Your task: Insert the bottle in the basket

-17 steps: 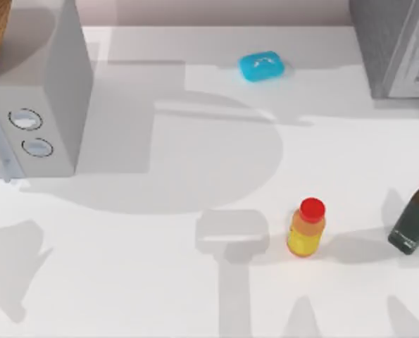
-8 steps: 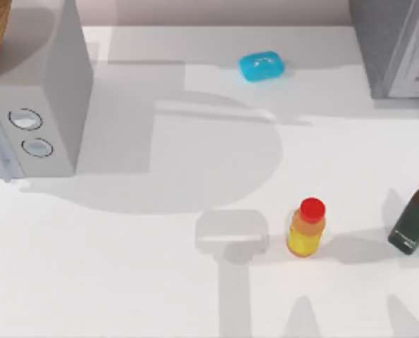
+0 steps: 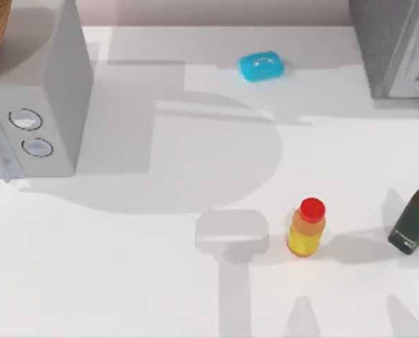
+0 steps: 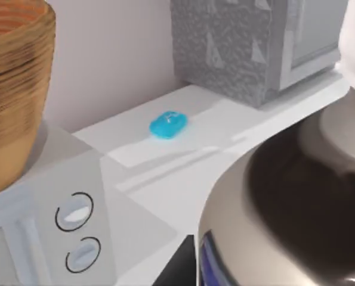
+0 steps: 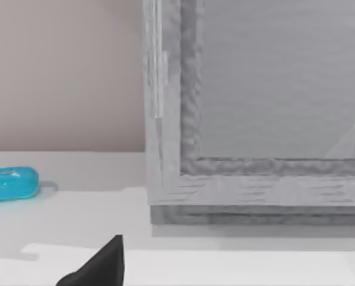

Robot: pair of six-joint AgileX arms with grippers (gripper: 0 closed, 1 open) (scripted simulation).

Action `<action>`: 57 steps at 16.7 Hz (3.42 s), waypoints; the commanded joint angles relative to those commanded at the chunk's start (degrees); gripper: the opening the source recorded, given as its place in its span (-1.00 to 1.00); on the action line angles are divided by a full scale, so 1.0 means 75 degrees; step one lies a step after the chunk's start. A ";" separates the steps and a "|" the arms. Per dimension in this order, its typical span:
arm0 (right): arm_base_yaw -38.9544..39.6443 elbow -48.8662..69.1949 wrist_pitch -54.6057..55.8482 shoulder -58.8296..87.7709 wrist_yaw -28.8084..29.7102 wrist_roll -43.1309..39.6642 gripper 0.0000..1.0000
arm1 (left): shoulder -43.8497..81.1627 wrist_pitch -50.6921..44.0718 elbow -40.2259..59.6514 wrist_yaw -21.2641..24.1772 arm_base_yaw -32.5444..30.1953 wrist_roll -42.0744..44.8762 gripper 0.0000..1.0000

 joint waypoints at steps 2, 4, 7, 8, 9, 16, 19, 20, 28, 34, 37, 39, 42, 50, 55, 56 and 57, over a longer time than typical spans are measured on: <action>0.0000 0.0000 0.0000 0.0000 0.0000 0.0000 1.00 | 0.0537 0.0355 0.0254 0.0187 0.0527 0.0061 -1.00; 0.0000 0.0000 0.0000 0.0000 0.0000 0.0000 1.00 | 0.1329 0.0879 0.0619 0.0478 0.1315 0.0135 -1.00; 0.0000 0.0000 0.0000 0.0000 0.0000 0.0000 1.00 | 0.2893 0.1921 0.1307 0.1079 0.2896 0.0251 -1.00; 0.0000 0.0000 0.0000 0.0000 0.0000 0.0000 1.00 | 0.3491 0.2319 0.1560 0.1313 0.3506 0.0285 -1.00; 0.0000 0.0000 0.0000 0.0000 0.0000 0.0000 1.00 | 0.4116 0.2734 0.1822 0.1558 0.4146 0.0316 -1.00; 0.0000 0.0000 0.0000 0.0000 0.0000 0.0000 1.00 | 0.8695 0.5716 0.3686 0.3331 0.8864 0.0494 -1.00; 0.0000 0.0000 0.0000 0.0000 0.0000 0.0000 1.00 | 1.0393 0.6772 0.4315 0.3974 1.0579 0.0599 -1.00; 0.0000 0.0000 0.0000 0.0000 0.0000 0.0000 1.00 | 1.0869 0.7066 0.4480 0.4154 1.1055 0.0636 -1.00; 0.0000 0.0000 0.0000 0.0000 0.0000 0.0000 1.00 | 1.2274 0.7958 0.4946 0.4697 1.2449 0.0774 -1.00; 0.0000 0.0000 0.0000 0.0000 0.0000 0.0000 1.00 | 1.2426 0.8418 0.4560 0.4768 1.2498 0.0787 -1.00; 0.0000 0.0000 0.0000 0.0000 0.0000 0.0000 1.00 | 1.2564 0.8865 0.4285 0.4829 1.2589 0.0805 -1.00; 0.0000 0.0000 0.0000 0.0000 0.0000 0.0000 1.00 | 1.2667 0.9268 0.4085 0.4883 1.2638 0.0809 -1.00; 0.0000 0.0000 0.0000 0.0000 0.0000 0.0000 1.00 | 1.2816 0.9612 0.3836 0.4961 1.2706 0.0805 -1.00; 0.0000 0.0000 0.0000 0.0000 0.0000 0.0000 1.00 | 1.2816 0.9612 0.3836 0.4961 1.2706 0.0805 -0.25; 0.0000 0.0000 0.0000 0.0000 0.0000 0.0000 1.00 | 1.2816 0.9612 0.3836 0.4961 1.2706 0.0805 0.51; 0.0000 0.0000 0.0000 0.0000 0.0000 0.0000 1.00 | 1.2816 0.9612 0.3836 0.4961 1.2706 0.0805 0.66; 0.0000 0.0000 0.0000 0.0000 0.0000 0.0000 1.00 | 1.2816 0.9612 0.3836 0.4961 1.2706 0.0805 0.81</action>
